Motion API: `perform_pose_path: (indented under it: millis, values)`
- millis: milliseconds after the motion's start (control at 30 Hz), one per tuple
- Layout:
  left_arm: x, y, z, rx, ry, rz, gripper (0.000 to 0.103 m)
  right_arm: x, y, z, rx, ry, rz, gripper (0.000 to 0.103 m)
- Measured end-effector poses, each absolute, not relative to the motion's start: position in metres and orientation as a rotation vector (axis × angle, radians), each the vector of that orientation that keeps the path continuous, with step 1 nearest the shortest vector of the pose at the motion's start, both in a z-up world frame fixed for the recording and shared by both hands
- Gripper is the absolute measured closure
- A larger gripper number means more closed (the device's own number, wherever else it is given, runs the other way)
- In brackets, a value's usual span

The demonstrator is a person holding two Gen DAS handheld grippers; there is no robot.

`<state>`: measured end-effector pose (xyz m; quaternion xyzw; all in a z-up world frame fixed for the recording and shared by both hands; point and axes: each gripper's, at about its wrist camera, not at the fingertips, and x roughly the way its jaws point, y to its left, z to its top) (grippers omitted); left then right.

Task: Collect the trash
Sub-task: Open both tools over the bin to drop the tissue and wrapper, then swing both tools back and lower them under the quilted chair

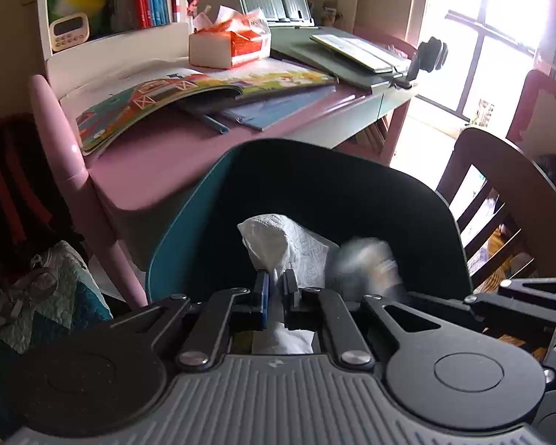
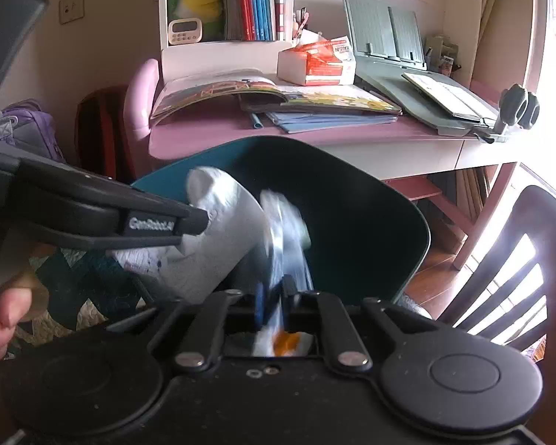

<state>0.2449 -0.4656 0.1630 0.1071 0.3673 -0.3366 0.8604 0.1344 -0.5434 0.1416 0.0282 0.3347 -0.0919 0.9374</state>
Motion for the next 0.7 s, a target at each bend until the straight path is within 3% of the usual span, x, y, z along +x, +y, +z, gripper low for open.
perform_pose_path:
  millis: [233,333,400,433,500,600,700]
  values:
    - [0.242,-0.465,0.158,0.21,0.795,-0.726,0.091,0.13,-0.547,0.14,0.066,0.681,-0.199,0.082]
    - [0.239,-0.463,0.16,0.211,0.795,-0.721,0.073,0.126,-0.547,0.143,0.077,0.674,-0.199,0.08]
    - [0.236,-0.458,0.165,0.199,0.775,-0.711,0.046,0.123,-0.546,0.146,0.076,0.668,-0.201,0.079]
    - [0.233,-0.455,0.168,0.191,0.762,-0.707,0.042,0.121,-0.545,0.148,0.077,0.664,-0.199,0.079]
    - [0.228,-0.447,0.174,0.182,0.742,-0.709,0.04,0.117,-0.542,0.152,0.077,0.655,-0.192,0.077]
    - [0.221,-0.432,0.185,0.177,0.714,-0.711,0.04,0.107,-0.532,0.163,0.072,0.626,-0.177,0.065]
    - [0.215,-0.411,0.194,0.17,0.695,-0.693,0.04,0.1,-0.519,0.173,0.073,0.604,-0.145,0.065]
